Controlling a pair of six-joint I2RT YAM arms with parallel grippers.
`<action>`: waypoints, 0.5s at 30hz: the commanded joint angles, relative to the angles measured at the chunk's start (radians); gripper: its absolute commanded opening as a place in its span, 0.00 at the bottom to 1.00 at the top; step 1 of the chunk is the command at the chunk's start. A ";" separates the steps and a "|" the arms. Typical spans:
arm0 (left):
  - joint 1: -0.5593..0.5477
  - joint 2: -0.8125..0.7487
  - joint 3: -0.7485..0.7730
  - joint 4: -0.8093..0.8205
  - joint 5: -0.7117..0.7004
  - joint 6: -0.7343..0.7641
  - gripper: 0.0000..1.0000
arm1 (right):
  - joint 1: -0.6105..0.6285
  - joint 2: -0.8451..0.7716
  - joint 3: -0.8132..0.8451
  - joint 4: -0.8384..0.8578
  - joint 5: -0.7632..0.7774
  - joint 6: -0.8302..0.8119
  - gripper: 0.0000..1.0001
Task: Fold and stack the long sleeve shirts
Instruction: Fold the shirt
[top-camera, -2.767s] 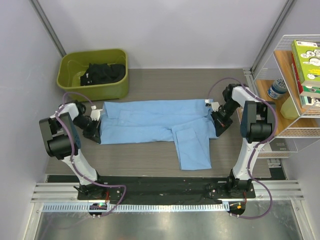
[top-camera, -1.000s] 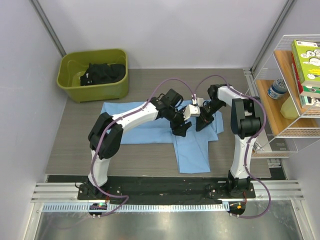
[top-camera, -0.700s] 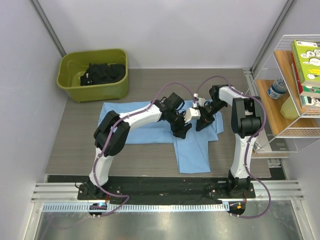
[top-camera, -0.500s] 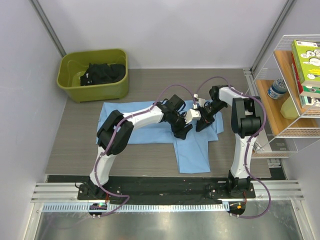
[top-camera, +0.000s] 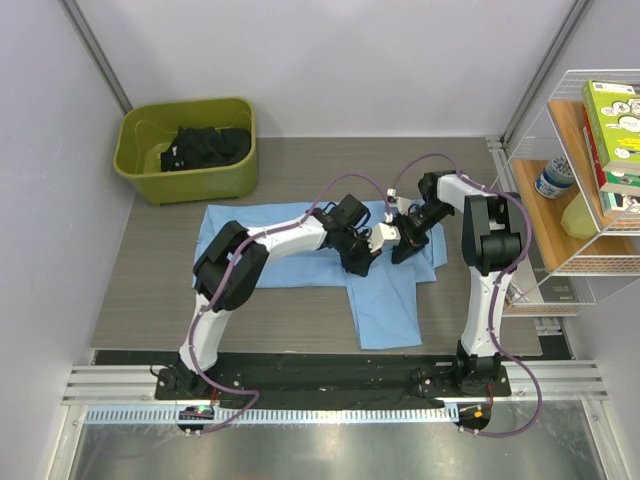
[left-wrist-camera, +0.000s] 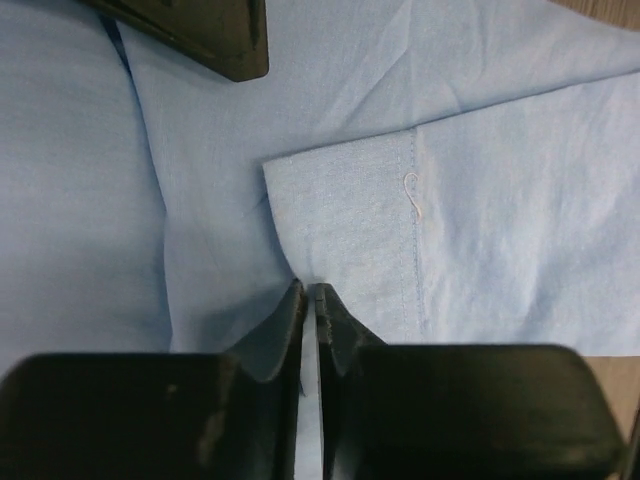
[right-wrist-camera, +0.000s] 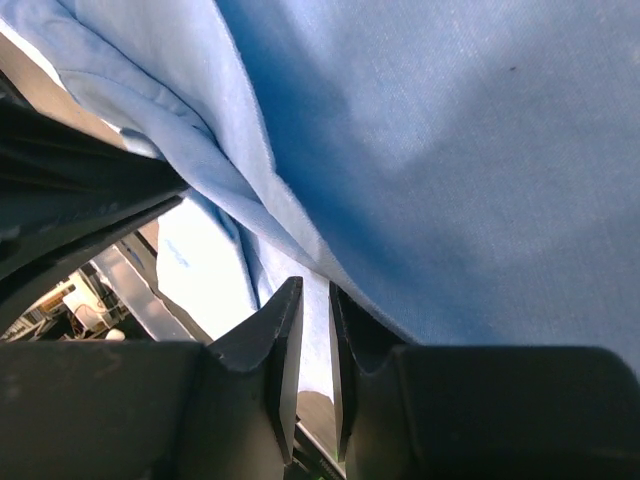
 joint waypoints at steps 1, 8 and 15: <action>-0.013 -0.114 -0.002 0.025 0.003 -0.007 0.04 | -0.004 0.010 0.010 0.002 -0.019 0.005 0.23; -0.013 -0.161 0.046 -0.038 0.053 -0.016 0.00 | -0.004 0.020 0.043 -0.008 -0.025 0.003 0.24; -0.014 -0.195 0.007 -0.030 0.033 -0.019 0.00 | -0.007 -0.027 0.074 -0.083 -0.117 -0.059 0.46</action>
